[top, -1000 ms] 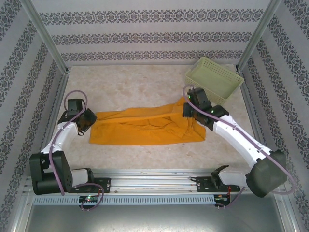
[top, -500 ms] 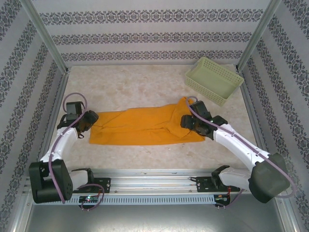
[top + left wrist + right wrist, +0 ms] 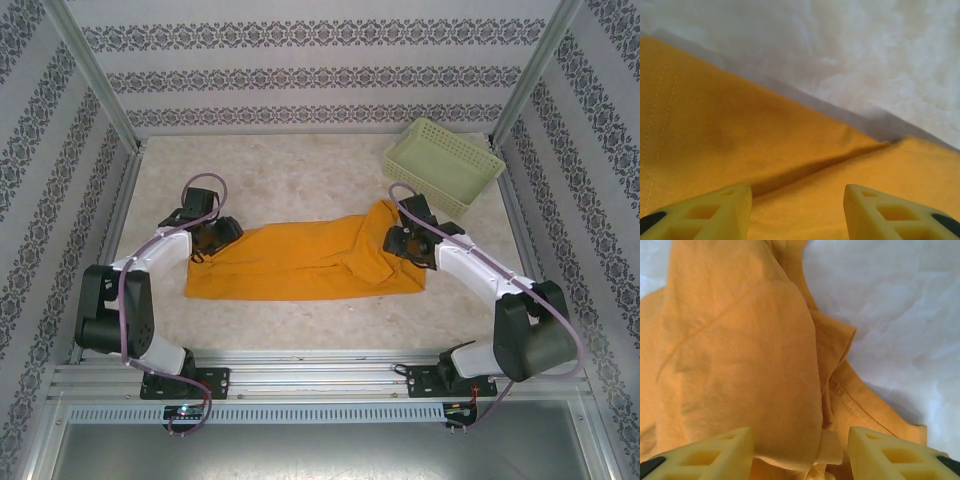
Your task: Fold the inside-out t-shirt
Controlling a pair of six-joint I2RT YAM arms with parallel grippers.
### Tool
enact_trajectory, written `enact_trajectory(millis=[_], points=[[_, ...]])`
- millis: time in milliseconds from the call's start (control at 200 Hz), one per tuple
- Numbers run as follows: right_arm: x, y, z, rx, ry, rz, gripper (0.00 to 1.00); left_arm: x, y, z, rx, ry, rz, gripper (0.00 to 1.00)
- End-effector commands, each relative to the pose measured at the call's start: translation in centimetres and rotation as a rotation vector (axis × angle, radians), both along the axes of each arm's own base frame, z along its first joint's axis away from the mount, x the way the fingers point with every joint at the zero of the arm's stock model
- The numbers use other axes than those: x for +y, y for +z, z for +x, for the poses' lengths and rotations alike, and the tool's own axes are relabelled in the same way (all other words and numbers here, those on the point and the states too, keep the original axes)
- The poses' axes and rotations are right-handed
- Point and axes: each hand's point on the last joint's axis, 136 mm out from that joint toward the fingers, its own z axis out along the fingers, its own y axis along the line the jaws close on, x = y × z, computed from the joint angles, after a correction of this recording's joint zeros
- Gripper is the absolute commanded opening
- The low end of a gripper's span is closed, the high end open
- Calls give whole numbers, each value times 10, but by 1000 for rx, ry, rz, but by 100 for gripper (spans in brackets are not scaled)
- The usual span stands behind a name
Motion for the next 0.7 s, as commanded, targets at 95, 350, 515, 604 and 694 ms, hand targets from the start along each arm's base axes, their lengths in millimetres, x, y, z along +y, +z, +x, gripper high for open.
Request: enact_trajectory(millis=[95,350,515,604,694], points=[[5,-21,2,60,-3,44,37,16,-25,-1,43,33,62,55],[3,-3,-4,15,14,82,44,32,-53,-11,102,76,60,57],[-21,1,-4,-20,-33,258,41,44,-64,-16,134,113,63,59],[-24,-2,-7,-17,-39,281,41,45,-65,-17,134,117,60,59],[-22,-12,-8,-2,-43,327,38,45,-63,-16,130,116,60,59]])
